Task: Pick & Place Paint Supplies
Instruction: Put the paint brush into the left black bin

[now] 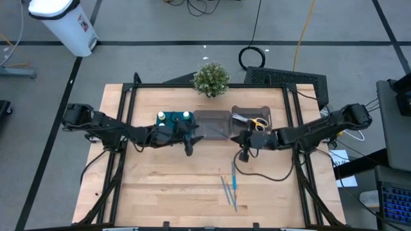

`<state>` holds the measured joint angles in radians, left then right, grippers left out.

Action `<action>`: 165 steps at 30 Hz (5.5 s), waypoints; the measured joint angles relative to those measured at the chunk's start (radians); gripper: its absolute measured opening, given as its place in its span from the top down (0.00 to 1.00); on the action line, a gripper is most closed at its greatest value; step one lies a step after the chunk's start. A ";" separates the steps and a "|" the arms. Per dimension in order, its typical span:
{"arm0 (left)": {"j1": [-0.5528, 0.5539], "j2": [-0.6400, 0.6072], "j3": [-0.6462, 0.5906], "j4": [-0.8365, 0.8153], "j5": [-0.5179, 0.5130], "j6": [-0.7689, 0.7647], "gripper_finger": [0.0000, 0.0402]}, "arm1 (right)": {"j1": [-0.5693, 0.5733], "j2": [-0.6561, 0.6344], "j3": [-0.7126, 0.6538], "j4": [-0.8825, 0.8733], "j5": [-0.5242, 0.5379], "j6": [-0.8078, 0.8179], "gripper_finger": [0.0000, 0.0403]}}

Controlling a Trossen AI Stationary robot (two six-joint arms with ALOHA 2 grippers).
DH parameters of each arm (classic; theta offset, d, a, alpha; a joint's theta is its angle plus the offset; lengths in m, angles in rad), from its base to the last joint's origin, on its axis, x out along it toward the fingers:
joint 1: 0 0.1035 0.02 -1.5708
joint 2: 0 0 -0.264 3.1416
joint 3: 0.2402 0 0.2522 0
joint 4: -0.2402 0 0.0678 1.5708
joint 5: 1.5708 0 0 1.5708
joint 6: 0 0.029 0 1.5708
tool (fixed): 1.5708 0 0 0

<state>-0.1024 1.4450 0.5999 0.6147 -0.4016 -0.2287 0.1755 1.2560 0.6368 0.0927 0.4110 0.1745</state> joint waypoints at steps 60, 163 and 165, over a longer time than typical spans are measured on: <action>-0.010 0.022 0.013 -0.073 0.300 -0.199 0.64 | 0.074 0.205 0.157 -0.128 -0.100 0.060 1.00; 0.054 0.207 0.013 0.083 -0.075 -0.201 0.93 | 0.168 -0.019 0.156 -0.170 -0.225 0.127 0.58; 0.056 0.207 0.013 0.086 -0.089 -0.203 0.91 | 0.168 -0.019 0.156 -0.171 -0.225 0.127 0.58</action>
<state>-0.0460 1.6524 0.6132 0.7010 -0.4902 -0.4320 0.3439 1.2369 0.7925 -0.0781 0.1864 0.3012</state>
